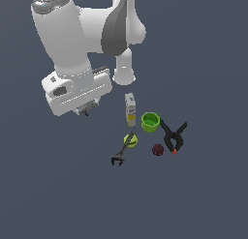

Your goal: Pick up a designated object from a clutter of objects.

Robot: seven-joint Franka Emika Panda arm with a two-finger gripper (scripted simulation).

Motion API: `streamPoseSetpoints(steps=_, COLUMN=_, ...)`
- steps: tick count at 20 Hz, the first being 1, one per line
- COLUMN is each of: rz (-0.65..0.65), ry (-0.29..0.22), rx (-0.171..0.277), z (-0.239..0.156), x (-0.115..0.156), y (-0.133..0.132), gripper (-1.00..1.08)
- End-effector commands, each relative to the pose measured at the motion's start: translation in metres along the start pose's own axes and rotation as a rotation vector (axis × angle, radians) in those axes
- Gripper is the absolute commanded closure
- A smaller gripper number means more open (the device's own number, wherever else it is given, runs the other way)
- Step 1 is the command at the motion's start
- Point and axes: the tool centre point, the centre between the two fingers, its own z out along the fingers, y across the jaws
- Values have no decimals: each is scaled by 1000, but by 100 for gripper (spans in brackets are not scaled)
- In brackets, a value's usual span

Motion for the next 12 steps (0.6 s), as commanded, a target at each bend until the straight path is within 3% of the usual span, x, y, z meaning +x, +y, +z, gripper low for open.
streamPoseSetpoints(steps=1, rz=0, ry=0, rx=1, z=-26, x=-4, y=-6, gripper=108)
streamPoseSetpoints(steps=12, rz=1, ry=1, rx=1, z=-101, x=-12, y=-19, gripper=108)
